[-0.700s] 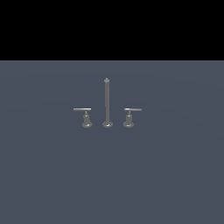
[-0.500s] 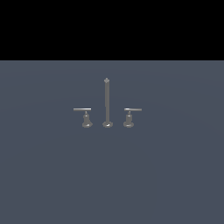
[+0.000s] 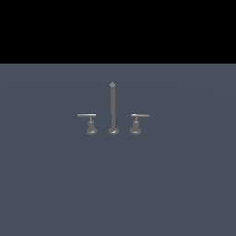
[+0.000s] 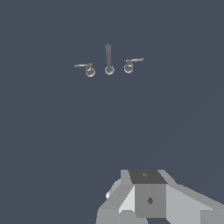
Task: Turn on the faucet by rotating a designated handle.
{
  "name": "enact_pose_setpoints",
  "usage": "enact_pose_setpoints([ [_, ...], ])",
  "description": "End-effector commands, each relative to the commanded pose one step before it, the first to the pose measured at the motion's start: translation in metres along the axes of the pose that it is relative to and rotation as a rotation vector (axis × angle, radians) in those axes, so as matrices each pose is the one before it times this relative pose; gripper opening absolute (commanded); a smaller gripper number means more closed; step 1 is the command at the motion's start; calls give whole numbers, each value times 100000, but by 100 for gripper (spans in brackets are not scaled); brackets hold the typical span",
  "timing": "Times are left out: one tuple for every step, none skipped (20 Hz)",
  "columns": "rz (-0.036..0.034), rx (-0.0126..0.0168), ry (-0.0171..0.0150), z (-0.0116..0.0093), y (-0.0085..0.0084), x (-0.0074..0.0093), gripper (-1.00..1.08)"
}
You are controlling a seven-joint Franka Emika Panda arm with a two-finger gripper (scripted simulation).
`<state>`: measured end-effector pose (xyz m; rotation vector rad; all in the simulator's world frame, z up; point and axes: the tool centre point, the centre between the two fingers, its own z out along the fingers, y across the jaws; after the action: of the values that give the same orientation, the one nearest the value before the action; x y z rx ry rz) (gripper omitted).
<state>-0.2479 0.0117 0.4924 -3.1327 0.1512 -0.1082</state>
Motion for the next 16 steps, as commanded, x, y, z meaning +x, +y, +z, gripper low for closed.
enact_pose_setpoints([
  [3095, -116, -141, 869, -725, 204, -100],
  [1465, -51, -54, 406, -346, 98, -100],
  [1570, -54, -58, 434, -370, 106, -100],
  [1671, -57, -62, 463, -395, 113, -100],
  [1774, -60, -65, 492, -420, 120, -100],
  [1876, -62, -69, 521, -445, 128, -100],
  [1976, -65, -73, 548, -470, 135, -100],
  [2017, -65, -75, 560, -481, 138, -100],
  [2018, -64, -75, 561, -483, 139, -100],
  [2020, -62, -76, 562, -484, 139, -100],
  [2022, -61, -76, 563, -486, 140, -100],
  [2022, -59, -77, 564, -488, 140, -100],
  [2023, -58, -78, 564, -489, 141, -100],
  [2023, -56, -78, 565, -491, 142, -100],
  [2023, -55, -79, 565, -492, 142, -100],
  [2022, -53, -80, 565, -493, 143, -100],
])
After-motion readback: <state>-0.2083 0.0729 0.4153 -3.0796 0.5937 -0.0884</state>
